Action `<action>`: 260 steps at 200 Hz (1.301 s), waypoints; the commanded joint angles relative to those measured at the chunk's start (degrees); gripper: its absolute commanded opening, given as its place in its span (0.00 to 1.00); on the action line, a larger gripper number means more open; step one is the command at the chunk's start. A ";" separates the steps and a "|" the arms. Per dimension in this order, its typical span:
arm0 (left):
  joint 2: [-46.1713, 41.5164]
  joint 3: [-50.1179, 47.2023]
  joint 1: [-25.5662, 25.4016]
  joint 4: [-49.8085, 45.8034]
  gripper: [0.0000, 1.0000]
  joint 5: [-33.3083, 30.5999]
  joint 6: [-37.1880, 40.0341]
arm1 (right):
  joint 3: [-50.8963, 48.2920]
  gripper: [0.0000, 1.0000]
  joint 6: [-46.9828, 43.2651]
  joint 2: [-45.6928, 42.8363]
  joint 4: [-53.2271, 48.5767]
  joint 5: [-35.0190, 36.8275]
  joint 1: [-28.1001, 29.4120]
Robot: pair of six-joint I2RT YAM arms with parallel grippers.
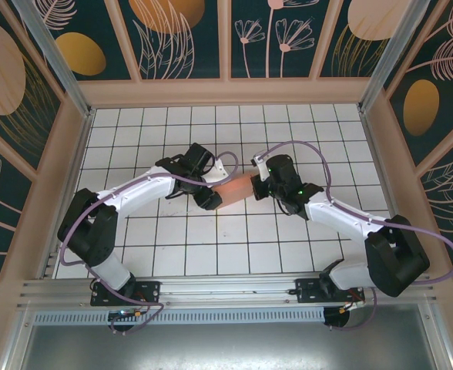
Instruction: Fold the paper box
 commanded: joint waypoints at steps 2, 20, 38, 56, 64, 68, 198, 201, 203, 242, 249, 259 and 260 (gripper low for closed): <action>-1.03 1.07 0.05 0.41 0.73 -0.68 -1.26 | 1.72 0.00 1.30 -0.01 -0.86 0.23 0.15; -2.77 0.68 0.06 2.06 0.84 -3.10 -3.97 | 2.19 0.00 1.47 0.16 -1.45 1.37 0.07; -5.95 -1.24 0.06 4.41 0.91 -4.19 -7.18 | 2.89 0.00 1.78 0.40 -2.13 1.38 0.07; -11.21 -5.88 0.08 10.23 0.99 -4.80 -9.54 | 3.67 0.00 2.05 0.61 -2.67 1.22 -0.01; -14.18 -8.42 0.08 13.66 0.99 -4.82 -10.38 | 4.10 0.00 2.29 0.78 -2.92 1.05 -0.03; -15.65 -9.48 0.08 15.53 0.99 -5.12 -11.02 | 4.34 0.00 2.38 0.86 -3.07 0.99 -0.06; -24.36 -17.98 0.06 16.47 0.53 -10.14 -21.48 | 7.62 0.00 4.16 2.42 -7.92 0.76 -0.38; -24.33 -17.98 0.08 16.06 0.53 -10.02 -21.03 | 7.66 0.00 4.16 2.44 -7.99 0.76 -0.45; -24.24 -17.98 0.08 15.84 0.53 -9.97 -20.74 | 7.60 0.00 4.20 2.43 -8.03 0.76 -0.45; -22.01 -17.86 0.08 14.68 0.42 -9.89 -19.75 | 7.67 0.00 4.95 2.64 -8.11 0.76 -1.03; -21.29 -17.73 0.06 14.78 0.41 -9.21 -20.10 | 7.75 0.00 5.08 2.72 -8.09 0.74 -0.99; -20.30 -17.47 0.04 15.07 0.42 -8.15 -20.35 | 7.78 0.00 5.04 2.89 -8.24 -0.53 -1.01; -20.22 -17.42 0.02 15.14 0.42 -8.13 -20.38 | 7.85 0.00 5.04 2.94 -8.24 -0.59 -1.04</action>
